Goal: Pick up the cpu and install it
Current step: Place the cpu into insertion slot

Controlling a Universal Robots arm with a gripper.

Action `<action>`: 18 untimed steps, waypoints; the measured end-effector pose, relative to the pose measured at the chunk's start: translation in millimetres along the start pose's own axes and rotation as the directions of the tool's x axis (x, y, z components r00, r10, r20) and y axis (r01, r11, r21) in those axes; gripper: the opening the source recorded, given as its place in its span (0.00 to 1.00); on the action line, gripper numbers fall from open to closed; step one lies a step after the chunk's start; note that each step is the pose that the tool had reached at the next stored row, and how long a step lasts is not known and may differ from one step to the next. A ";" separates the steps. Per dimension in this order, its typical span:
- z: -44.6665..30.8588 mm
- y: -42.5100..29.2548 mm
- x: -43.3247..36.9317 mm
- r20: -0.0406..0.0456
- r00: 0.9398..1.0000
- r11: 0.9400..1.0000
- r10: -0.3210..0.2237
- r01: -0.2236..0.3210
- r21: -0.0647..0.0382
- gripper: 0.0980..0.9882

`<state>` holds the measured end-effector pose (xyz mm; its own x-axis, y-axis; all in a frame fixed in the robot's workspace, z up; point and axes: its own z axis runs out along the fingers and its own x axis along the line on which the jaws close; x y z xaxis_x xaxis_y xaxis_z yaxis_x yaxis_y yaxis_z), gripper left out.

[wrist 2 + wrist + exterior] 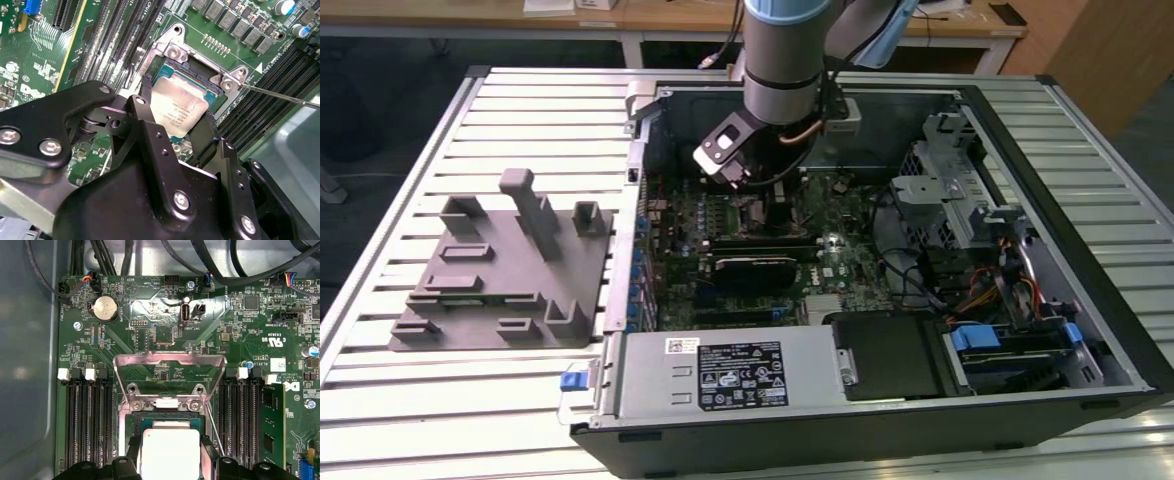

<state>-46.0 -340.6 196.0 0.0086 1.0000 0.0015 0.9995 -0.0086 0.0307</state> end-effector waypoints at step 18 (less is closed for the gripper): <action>5.1 -0.4 2.7 0.000 1.000 1.000 -0.002 0.002 0.000 0.50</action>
<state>-46.2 -337.9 190.9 0.0066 1.0000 0.0014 0.9995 -0.0066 0.0307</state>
